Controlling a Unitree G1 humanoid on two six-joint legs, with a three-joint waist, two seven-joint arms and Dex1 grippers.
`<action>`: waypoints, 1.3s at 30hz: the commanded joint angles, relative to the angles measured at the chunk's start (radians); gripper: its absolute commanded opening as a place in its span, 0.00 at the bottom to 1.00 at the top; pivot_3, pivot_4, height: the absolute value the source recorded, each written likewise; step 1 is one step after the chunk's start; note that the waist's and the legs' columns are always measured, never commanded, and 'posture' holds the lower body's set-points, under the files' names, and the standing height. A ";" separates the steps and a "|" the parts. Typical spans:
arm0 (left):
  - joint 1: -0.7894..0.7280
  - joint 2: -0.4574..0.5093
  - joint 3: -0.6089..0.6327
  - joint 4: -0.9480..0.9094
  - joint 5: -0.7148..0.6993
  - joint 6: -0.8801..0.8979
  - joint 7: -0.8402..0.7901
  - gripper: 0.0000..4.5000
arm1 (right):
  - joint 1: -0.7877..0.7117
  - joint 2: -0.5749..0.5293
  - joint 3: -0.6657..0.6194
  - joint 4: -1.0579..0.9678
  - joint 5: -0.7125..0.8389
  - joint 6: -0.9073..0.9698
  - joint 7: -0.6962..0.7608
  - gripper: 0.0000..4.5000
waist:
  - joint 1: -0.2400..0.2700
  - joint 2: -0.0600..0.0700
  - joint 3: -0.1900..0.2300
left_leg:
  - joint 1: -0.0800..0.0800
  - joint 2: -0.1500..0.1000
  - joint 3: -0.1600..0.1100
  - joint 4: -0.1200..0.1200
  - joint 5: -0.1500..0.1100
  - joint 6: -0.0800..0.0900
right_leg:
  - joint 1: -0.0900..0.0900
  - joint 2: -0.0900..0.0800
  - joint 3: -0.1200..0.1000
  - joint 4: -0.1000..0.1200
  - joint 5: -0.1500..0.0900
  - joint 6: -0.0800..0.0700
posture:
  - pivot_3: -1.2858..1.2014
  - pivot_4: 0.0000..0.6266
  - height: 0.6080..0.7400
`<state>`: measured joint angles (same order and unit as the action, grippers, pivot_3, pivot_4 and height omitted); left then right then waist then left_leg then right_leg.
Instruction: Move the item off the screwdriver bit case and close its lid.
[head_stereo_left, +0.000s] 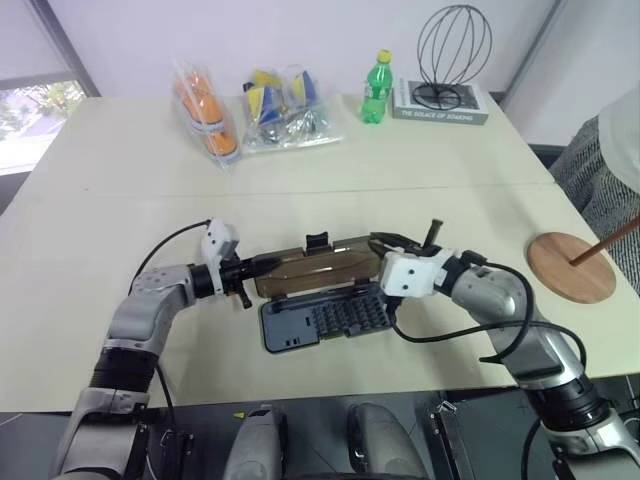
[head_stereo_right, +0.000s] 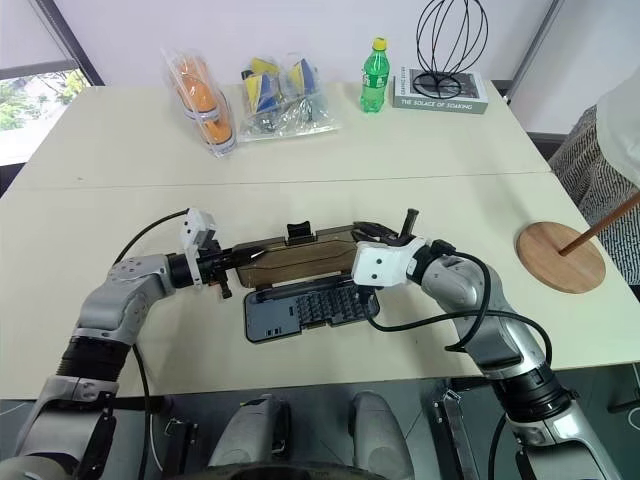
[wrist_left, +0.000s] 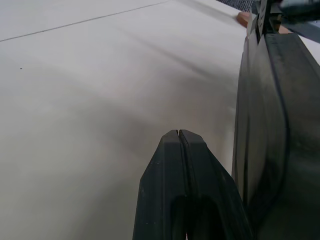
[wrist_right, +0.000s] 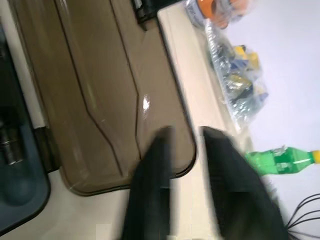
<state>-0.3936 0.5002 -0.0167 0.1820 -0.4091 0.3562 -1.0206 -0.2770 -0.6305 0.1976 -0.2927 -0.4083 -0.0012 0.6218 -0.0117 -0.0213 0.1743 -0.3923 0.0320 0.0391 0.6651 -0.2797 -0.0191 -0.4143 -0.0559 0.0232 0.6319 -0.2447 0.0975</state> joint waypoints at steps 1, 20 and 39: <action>-0.011 -0.001 0.011 -0.015 0.004 -0.024 0.000 0.00 | -0.009 -0.021 -0.032 -0.050 0.028 0.033 0.037 0.65 | 0.000 0.000 0.000 | 0.000 0.000 0.000 0.000 0.000 0.000 | 0.000 0.000 0.000 0.000 0.000 0.000 | 0.52 0.24 1.00; 0.154 0.146 0.047 -0.473 -0.224 0.299 -0.053 0.00 | 0.033 -0.324 -0.223 -0.062 0.337 0.258 0.377 0.99 | -0.005 0.000 0.001 | 0.000 0.001 -0.001 -0.001 0.000 0.000 | 0.000 -0.001 0.001 0.000 0.000 0.000 | 0.52 0.24 1.00; -0.310 0.109 -0.066 0.012 -0.064 0.144 -0.145 0.00 | -0.193 -0.192 -0.377 -0.250 1.081 1.121 0.377 0.99 | 0.007 -0.001 0.001 | -0.001 0.000 -0.002 0.001 0.000 0.000 | 0.001 0.000 -0.002 -0.002 -0.001 -0.002 | 0.52 0.24 1.00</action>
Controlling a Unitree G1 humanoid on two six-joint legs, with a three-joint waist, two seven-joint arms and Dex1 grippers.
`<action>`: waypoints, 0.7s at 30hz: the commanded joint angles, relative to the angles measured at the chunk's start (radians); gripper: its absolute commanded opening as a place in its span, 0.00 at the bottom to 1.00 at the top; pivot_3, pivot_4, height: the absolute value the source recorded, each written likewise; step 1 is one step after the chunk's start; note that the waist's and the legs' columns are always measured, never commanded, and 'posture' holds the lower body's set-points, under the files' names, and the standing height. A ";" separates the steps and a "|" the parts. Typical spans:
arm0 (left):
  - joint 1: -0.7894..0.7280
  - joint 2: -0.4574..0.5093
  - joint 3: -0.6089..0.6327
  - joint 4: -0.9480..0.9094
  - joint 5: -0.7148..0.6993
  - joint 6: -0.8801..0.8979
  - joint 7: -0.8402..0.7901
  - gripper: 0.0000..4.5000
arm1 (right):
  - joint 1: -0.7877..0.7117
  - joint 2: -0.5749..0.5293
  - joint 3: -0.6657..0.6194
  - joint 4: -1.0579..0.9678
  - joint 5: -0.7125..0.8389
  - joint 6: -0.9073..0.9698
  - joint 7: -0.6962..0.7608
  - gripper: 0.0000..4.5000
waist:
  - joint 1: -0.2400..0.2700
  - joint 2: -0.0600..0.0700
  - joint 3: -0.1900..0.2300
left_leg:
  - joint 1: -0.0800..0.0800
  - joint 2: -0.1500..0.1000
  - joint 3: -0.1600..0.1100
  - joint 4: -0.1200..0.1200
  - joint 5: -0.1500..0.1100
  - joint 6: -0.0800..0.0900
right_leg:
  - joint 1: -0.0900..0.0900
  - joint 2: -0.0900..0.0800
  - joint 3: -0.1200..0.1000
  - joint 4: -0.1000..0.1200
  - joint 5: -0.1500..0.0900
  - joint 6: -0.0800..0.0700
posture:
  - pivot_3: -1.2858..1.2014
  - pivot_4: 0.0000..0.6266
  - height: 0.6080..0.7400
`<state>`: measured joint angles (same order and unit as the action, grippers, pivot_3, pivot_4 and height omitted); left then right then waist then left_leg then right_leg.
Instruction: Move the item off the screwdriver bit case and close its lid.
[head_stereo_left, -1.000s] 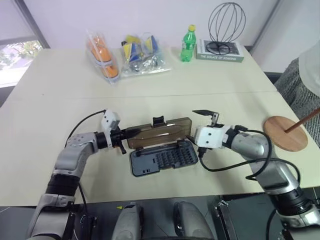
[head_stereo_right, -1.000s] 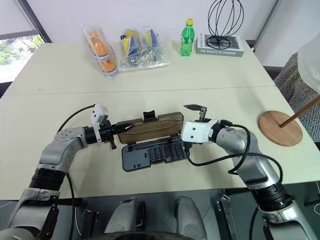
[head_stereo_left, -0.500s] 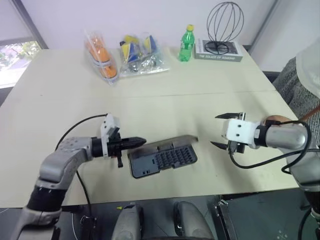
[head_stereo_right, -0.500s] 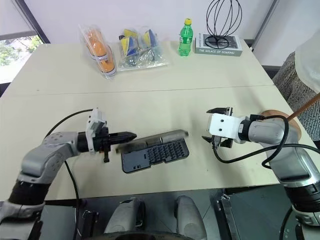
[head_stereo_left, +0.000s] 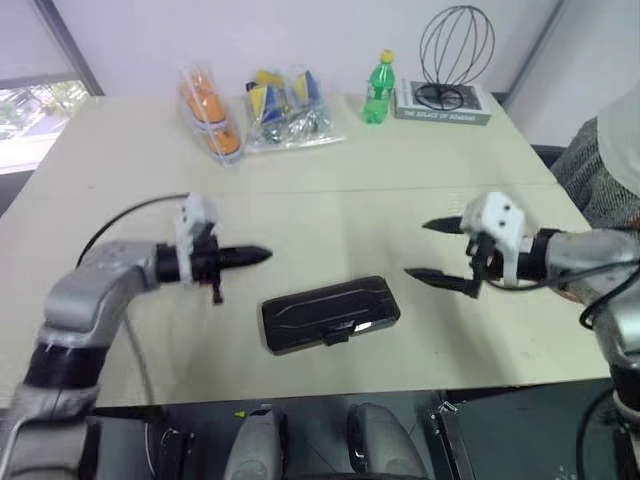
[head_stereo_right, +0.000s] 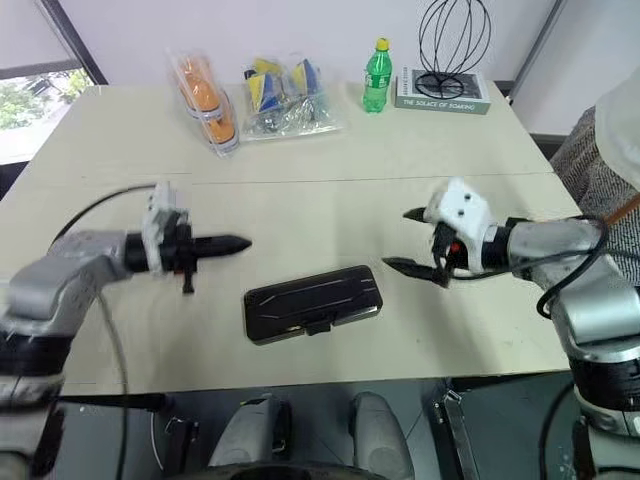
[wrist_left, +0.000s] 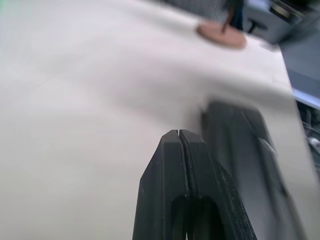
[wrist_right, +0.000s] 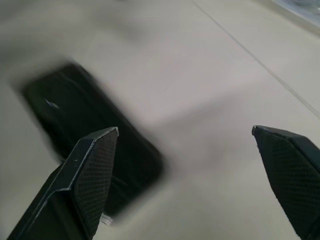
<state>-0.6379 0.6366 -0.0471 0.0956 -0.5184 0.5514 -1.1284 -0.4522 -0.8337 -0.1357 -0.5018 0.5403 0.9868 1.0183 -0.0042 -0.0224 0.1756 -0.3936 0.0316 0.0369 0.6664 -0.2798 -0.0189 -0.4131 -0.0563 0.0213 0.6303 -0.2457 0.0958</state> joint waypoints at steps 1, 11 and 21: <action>-0.101 -0.050 -0.054 0.146 0.063 -0.070 -0.053 0.00 | -0.024 0.027 -0.058 -0.039 0.187 0.199 -0.033 0.94 | -0.002 0.000 0.000 | 0.000 0.000 0.000 0.000 -0.001 0.001 | 0.000 0.000 0.000 -0.001 0.001 0.002 | 0.52 0.24 1.00; -0.273 -0.180 -0.181 0.557 0.280 -0.382 -0.189 0.00 | 0.102 0.229 -0.100 -0.159 0.507 0.625 -0.299 0.02 | -0.008 0.000 0.000 | -0.015 0.000 -0.001 0.002 -0.002 0.003 | -0.016 0.001 -0.001 0.003 0.001 0.003 | 0.52 0.24 1.00; -0.297 -0.283 -0.184 0.668 0.365 -0.518 -0.231 0.00 | 0.216 0.314 -0.037 -0.140 0.865 0.610 -0.714 0.02 | -0.006 0.000 0.000 | -0.015 0.000 -0.004 0.002 -0.002 0.003 | -0.015 0.000 -0.001 0.003 0.001 0.003 | 0.52 0.24 1.00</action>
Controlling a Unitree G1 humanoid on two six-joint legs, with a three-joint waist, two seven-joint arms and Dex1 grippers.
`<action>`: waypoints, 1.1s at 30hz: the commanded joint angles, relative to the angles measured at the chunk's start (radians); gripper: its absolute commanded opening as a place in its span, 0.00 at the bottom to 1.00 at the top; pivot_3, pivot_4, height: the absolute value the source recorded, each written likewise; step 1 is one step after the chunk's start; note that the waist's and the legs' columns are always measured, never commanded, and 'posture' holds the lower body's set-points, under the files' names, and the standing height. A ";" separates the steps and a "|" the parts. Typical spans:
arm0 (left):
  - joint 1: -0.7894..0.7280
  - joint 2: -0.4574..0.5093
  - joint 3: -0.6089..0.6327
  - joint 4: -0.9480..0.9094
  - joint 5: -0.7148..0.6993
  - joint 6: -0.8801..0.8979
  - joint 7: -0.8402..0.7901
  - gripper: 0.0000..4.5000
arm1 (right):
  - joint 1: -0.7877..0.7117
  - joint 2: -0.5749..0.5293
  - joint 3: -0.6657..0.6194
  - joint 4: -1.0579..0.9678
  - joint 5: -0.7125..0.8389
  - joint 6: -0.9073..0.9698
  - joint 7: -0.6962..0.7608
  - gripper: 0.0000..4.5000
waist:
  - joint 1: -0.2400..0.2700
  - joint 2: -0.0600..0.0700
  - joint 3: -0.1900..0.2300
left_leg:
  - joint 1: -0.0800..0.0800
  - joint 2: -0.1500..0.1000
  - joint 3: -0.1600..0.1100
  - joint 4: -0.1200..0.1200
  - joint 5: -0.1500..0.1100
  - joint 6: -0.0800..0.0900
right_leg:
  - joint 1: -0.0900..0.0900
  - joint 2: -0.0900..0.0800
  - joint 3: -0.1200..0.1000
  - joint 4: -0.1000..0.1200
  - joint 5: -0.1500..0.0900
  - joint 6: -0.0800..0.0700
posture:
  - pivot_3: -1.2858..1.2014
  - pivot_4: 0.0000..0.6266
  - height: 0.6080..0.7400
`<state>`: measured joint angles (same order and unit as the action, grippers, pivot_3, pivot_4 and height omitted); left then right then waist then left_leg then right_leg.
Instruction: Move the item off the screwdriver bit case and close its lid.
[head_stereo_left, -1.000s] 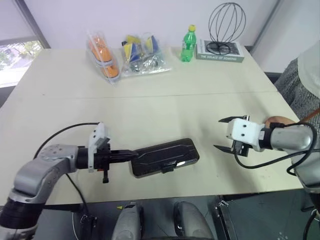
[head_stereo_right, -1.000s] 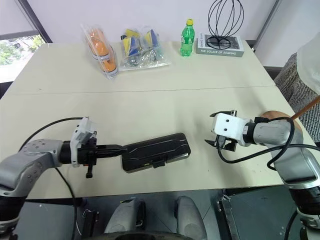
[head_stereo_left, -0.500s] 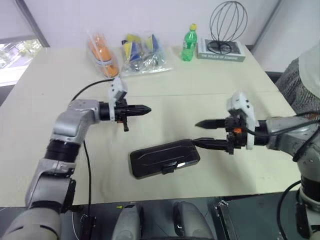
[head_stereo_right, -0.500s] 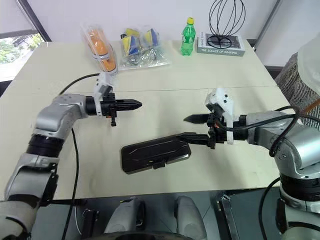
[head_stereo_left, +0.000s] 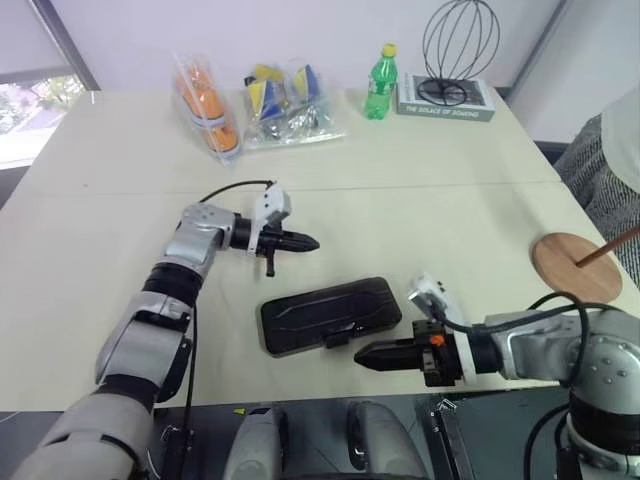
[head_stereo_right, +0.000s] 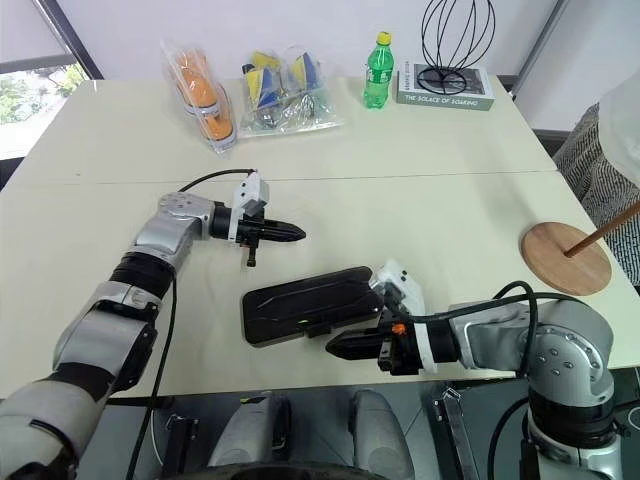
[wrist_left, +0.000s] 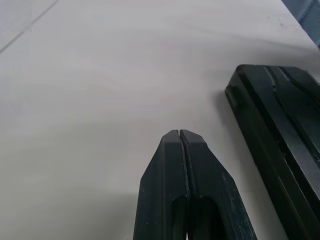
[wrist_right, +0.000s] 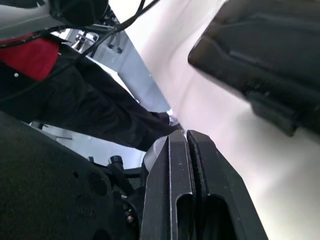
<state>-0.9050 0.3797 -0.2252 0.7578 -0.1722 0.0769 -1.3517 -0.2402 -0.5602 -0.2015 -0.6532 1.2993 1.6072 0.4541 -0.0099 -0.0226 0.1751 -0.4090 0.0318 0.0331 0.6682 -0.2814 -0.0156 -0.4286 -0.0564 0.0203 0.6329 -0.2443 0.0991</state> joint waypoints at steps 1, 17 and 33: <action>-0.031 -0.034 -0.006 0.009 0.023 -0.052 -0.014 0.00 | 0.004 0.052 0.046 0.036 0.140 -0.030 -0.223 0.02 | -0.002 0.000 0.000 | 0.000 0.000 -0.001 0.000 0.000 0.000 | 0.000 0.000 0.000 0.000 0.000 0.000 | 0.52 0.24 1.00; -0.012 -0.063 -0.030 -0.026 0.069 -0.090 -0.073 0.00 | 0.028 -0.092 0.416 0.151 0.665 -0.536 -1.047 0.02 | -0.003 0.000 0.000 | 0.000 0.000 -0.001 0.000 0.000 0.000 | 0.000 0.000 0.000 0.000 0.000 0.000 | 0.52 0.24 1.00; 0.051 -0.062 -0.068 -0.112 0.092 -0.095 -0.116 0.00 | 0.028 -0.157 0.531 0.127 0.671 -0.686 -1.093 0.02 | -0.003 0.000 0.000 | 0.000 0.000 -0.002 0.000 0.000 0.000 | 0.000 0.001 0.000 0.000 0.000 0.000 | 0.52 0.24 1.00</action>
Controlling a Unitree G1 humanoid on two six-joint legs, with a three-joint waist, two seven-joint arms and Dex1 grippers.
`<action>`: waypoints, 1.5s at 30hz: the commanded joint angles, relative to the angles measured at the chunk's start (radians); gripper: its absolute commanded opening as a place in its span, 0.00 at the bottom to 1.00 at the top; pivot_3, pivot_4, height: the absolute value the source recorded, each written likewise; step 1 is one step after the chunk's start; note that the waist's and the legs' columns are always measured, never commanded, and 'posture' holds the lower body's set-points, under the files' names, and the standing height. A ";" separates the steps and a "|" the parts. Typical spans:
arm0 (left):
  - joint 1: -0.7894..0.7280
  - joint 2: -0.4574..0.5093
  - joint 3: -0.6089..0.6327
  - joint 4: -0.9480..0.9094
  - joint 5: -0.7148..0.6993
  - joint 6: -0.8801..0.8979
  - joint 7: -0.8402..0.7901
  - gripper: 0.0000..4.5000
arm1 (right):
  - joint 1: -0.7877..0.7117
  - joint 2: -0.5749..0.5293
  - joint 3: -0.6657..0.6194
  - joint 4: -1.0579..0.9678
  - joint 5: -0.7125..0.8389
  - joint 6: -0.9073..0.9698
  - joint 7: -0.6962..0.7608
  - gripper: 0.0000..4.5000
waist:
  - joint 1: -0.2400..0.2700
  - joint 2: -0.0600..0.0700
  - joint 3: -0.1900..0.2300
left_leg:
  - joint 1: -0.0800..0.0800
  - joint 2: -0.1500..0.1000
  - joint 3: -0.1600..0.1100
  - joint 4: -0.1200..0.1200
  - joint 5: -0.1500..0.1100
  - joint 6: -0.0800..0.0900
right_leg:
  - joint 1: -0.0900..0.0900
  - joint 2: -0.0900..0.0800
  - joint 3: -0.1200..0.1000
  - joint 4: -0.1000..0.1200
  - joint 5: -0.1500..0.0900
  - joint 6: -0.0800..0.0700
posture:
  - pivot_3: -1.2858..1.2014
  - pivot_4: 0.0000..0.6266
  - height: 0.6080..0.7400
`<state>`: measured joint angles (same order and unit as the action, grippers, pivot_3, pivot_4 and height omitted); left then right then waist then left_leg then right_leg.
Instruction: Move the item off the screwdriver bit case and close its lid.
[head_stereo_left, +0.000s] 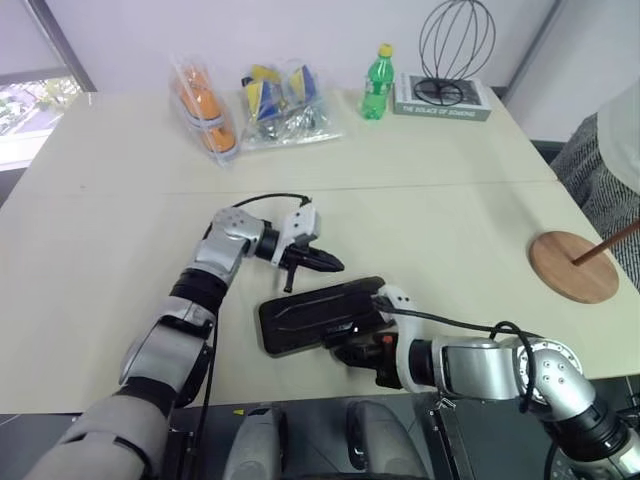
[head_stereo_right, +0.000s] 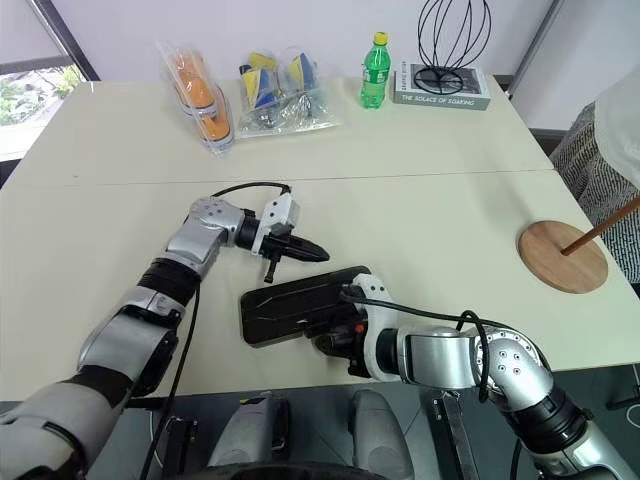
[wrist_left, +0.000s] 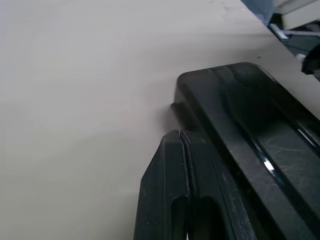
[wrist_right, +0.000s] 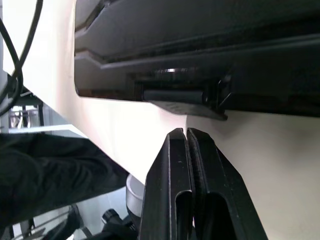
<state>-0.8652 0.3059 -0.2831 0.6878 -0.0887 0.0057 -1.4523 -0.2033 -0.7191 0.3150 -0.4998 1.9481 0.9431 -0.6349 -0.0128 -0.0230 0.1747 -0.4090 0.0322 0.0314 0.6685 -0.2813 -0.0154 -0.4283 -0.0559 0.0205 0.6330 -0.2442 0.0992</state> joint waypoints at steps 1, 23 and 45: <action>0.016 0.016 -0.013 -0.048 0.010 -0.023 -0.017 0.00 | -0.011 0.006 0.019 -0.028 0.021 -0.027 -0.007 0.02 | 0.000 0.000 0.000 | 0.000 0.000 0.000 0.000 0.000 0.000 | 0.000 0.000 0.000 0.000 0.000 0.000 | 0.52 0.24 1.00; 0.039 0.018 -0.033 -0.081 0.026 -0.024 -0.030 0.00 | -0.062 0.049 0.088 -0.029 -0.011 -0.072 -0.031 0.02 | 0.001 0.000 0.000 | 0.000 0.000 0.000 0.000 0.000 0.000 | 0.000 0.000 0.000 0.000 0.000 0.000 | 0.52 0.24 1.00; 0.079 0.026 -0.042 -0.148 0.022 -0.001 -0.030 0.00 | -0.066 0.032 0.056 0.017 -0.243 0.012 0.067 0.02 | 0.001 0.000 -0.001 | 0.000 0.000 0.000 0.000 0.000 0.000 | 0.000 0.000 0.000 0.000 0.000 0.000 | 0.52 0.24 1.00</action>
<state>-0.7975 0.3357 -0.3106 0.5697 -0.0555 0.0039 -1.4641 -0.2560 -0.6726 0.4079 -0.4897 1.7570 0.9524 -0.5628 -0.0117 -0.0229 0.1738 -0.4087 0.0323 0.0312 0.6688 -0.2813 -0.0154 -0.4280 -0.0559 0.0204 0.6331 -0.2442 0.0992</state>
